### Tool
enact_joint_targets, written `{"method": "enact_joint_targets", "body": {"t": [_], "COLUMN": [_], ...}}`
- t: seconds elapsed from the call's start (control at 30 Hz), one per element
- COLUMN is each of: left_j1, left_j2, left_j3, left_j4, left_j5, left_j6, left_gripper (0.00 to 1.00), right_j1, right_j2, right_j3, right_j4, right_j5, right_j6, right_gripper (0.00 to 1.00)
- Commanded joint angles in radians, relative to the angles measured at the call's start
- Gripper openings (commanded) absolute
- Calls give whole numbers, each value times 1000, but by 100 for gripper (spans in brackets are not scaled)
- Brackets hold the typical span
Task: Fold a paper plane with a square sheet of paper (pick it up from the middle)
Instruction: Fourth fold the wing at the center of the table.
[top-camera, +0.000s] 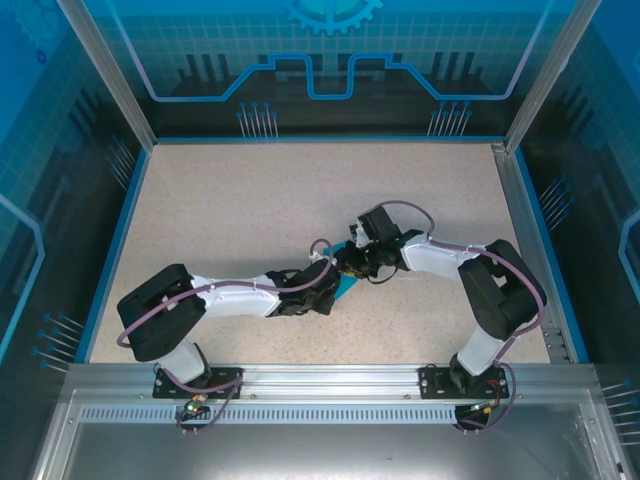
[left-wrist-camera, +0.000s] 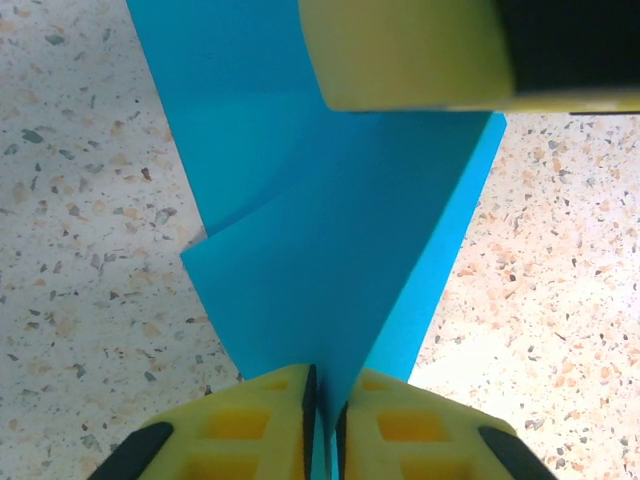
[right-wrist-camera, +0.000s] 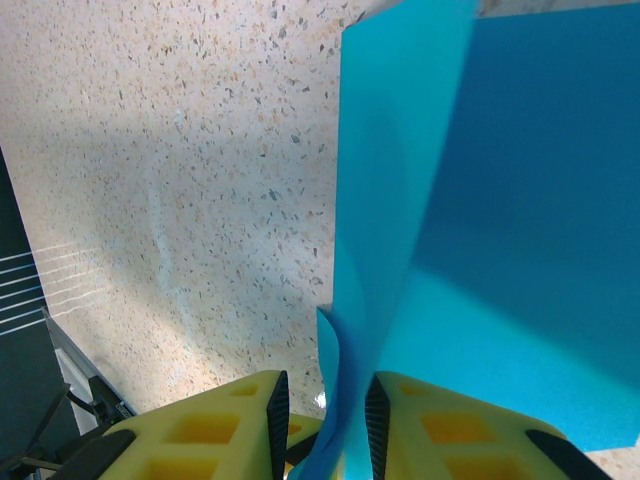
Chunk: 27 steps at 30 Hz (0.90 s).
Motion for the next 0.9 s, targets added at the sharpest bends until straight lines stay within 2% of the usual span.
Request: {"method": "enact_joint_targets", "body": {"t": [0.0,0.2,0.33,0.57,0.77,0.87], "left_j1": [-14,-5,29,134,178,191], "left_j2": [13,-17,-45,-87,-71,-61], "left_j3": [3,-14,-53,-169,-184,-191], "left_j4": [-10,32,88,269,317,339], "left_j5": [6,45,114,328,423,454], "left_j6": [-11,-6,-19,-68,-74,-83], "left_gripper": [14,12,11,12,12,12], "right_j1": [-6,-21,-41,-80,-80,-63], "right_j2": [7,-22,-70,-175,-197,-174], "right_j3": [2,-9,-27,-85,-116,-125], "right_j4": [-5,-12,-15,-11,-6,22], "right_j5": [-5,-10,-14,-43,-60,-78], "right_j6": [8,-2,-12,-41,-60,-58], "right_gripper": [29,31,36,45,45,41]}}
